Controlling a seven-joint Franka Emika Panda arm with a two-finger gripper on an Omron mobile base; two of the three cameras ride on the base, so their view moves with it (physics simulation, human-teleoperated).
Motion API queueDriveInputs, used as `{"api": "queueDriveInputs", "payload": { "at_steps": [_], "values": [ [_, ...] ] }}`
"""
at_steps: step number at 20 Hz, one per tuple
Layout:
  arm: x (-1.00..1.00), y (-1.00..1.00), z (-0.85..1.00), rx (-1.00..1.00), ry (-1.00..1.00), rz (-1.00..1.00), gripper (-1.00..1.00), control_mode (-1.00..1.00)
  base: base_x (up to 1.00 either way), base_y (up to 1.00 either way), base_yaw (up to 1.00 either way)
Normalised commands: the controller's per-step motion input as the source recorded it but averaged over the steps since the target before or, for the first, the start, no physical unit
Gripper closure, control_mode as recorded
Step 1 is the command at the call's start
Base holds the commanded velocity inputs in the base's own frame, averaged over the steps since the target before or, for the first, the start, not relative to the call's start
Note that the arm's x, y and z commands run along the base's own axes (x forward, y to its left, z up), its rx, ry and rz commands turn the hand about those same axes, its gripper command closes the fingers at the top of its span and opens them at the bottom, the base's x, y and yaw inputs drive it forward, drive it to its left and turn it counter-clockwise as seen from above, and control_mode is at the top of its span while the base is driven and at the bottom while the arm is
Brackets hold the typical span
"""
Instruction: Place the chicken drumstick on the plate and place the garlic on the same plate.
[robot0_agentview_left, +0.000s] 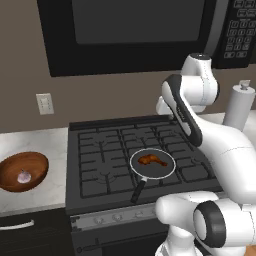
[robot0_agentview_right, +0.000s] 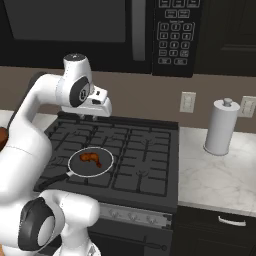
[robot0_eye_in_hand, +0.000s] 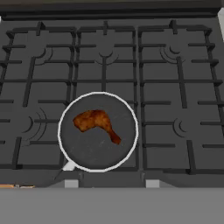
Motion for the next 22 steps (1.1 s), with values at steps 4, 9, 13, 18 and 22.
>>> {"api": "queueDriveInputs", "payload": {
  "at_steps": [4,9,13,18,22],
  "values": [
    [0.01,0.0,0.0,0.0,0.0,0.0,-1.0,-1.0,0.0,0.0,0.0],
    [0.0,0.0,-0.08,0.0,-0.03,0.06,-1.0,-1.0,0.0,0.0,0.0],
    [0.0,0.0,-0.29,0.0,-0.03,0.12,-1.0,-1.0,0.0,0.0,0.0],
    [0.0,0.0,-0.4,0.0,-0.01,0.16,-1.0,-1.0,0.0,0.0,0.0],
    [0.0,0.0,-0.41,0.0,0.0,0.18,-1.0,-1.0,0.0,0.0,0.0]
  ]
}}
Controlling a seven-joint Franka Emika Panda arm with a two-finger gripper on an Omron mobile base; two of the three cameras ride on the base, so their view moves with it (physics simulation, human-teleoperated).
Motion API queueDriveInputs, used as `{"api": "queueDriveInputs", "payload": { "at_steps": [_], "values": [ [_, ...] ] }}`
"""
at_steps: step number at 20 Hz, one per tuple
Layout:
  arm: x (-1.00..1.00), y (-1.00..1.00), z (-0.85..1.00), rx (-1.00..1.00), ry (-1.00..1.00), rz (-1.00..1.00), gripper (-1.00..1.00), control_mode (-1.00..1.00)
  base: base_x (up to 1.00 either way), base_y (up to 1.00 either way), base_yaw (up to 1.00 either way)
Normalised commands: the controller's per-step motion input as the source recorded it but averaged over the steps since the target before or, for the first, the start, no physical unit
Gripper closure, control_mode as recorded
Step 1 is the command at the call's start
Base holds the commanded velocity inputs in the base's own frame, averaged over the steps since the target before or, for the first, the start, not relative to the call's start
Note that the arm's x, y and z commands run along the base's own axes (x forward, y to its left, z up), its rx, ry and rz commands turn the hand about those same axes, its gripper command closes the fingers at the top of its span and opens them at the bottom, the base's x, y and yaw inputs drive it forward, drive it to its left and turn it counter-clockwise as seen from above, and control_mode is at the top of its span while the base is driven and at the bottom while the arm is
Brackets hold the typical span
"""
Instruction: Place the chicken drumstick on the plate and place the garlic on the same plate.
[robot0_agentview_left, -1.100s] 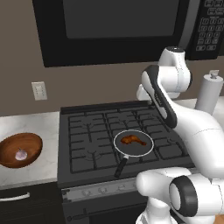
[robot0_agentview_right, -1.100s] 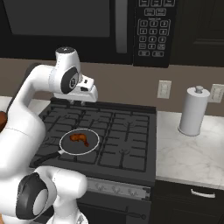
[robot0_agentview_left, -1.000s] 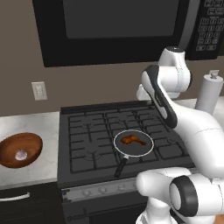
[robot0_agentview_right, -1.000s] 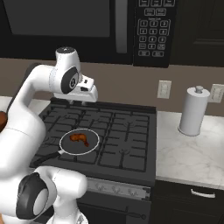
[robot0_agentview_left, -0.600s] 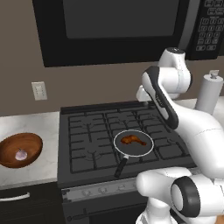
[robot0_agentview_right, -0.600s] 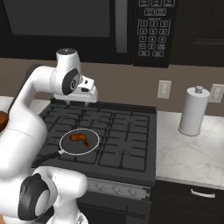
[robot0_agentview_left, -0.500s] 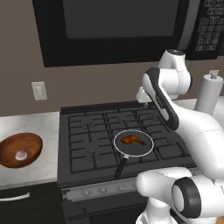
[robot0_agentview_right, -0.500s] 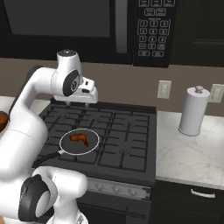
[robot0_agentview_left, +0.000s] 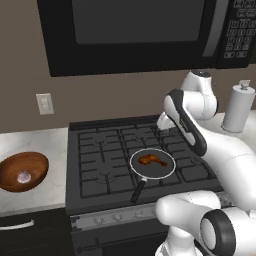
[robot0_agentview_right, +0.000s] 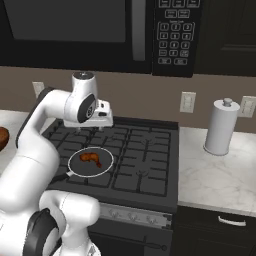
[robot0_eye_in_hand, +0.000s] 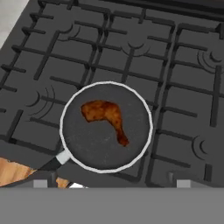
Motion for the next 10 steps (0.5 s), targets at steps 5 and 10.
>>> {"api": "queueDriveInputs", "payload": {
  "at_steps": [5,10],
  "values": [
    [0.0,0.0,-0.36,-0.05,0.0,0.17,-1.0,-1.0,0.0,0.0,0.0],
    [0.01,0.06,-0.45,-0.13,0.0,0.15,-1.0,-1.0,0.0,0.0,0.0]
  ]
}}
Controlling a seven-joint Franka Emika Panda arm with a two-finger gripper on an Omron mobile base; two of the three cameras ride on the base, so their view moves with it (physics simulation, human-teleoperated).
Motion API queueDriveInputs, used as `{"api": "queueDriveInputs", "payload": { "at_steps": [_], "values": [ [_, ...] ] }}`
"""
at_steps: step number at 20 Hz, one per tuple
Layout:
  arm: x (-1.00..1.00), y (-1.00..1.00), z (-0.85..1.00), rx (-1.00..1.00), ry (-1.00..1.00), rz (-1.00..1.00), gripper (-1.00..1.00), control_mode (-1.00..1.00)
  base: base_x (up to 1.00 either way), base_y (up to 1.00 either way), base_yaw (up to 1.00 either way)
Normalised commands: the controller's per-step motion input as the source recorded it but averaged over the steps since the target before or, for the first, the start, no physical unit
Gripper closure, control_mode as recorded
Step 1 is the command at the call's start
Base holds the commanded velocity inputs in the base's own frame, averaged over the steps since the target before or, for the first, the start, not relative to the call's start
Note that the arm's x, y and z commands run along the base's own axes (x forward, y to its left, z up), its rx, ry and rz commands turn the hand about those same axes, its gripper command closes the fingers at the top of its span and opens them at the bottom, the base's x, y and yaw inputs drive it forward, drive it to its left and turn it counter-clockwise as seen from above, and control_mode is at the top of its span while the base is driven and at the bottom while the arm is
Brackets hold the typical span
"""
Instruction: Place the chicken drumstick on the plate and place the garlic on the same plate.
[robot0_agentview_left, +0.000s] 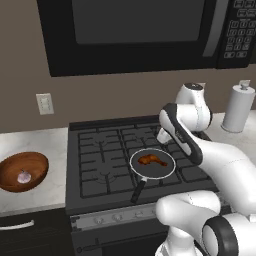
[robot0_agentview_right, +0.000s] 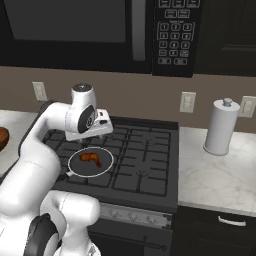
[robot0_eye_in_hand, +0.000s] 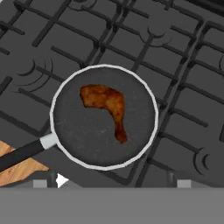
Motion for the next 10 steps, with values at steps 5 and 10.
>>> {"api": "queueDriveInputs", "payload": {
  "at_steps": [5,10],
  "values": [
    [0.06,0.07,-0.43,-0.03,0.0,0.12,-1.0,-1.0,0.0,0.0,0.0],
    [0.13,0.07,-0.47,0.0,0.0,0.11,-1.0,-1.0,0.0,0.0,0.0]
  ]
}}
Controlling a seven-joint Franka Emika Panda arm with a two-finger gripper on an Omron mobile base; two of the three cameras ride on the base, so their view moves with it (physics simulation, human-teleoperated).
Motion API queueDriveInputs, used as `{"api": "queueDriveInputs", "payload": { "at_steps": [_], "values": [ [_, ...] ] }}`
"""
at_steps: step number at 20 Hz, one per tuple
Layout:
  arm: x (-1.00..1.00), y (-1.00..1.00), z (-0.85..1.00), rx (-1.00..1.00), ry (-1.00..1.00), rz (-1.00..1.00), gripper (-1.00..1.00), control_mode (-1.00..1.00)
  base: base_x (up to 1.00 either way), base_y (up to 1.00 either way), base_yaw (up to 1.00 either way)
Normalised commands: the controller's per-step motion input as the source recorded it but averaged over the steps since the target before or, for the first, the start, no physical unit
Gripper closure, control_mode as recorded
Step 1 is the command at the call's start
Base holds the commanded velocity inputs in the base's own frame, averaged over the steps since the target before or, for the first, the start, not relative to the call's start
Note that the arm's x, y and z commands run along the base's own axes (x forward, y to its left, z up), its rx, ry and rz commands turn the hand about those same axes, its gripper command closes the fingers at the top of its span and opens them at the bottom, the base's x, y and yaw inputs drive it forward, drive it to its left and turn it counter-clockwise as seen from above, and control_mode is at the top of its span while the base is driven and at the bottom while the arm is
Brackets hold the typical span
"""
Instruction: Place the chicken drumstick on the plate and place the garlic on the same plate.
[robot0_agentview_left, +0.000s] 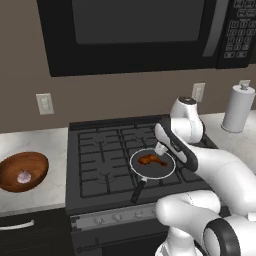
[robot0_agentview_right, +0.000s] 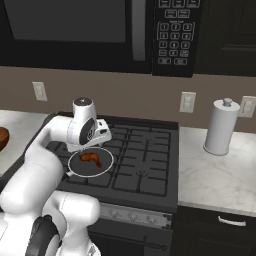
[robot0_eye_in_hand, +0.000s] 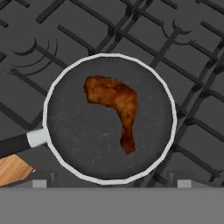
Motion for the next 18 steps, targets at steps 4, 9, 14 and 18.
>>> {"api": "queueDriveInputs", "payload": {
  "at_steps": [4,9,14,18],
  "values": [
    [0.3,0.13,-0.53,0.0,0.0,0.11,-1.0,-1.0,0.0,0.0,0.0],
    [0.35,0.11,-0.46,0.0,0.0,0.12,-1.0,-1.0,0.0,0.0,0.0],
    [0.38,0.01,-0.32,0.0,0.0,0.11,-1.0,-1.0,0.0,0.0,0.0],
    [0.41,0.04,-0.19,0.0,0.02,0.09,-1.0,-1.0,0.0,0.0,0.0]
  ]
}}
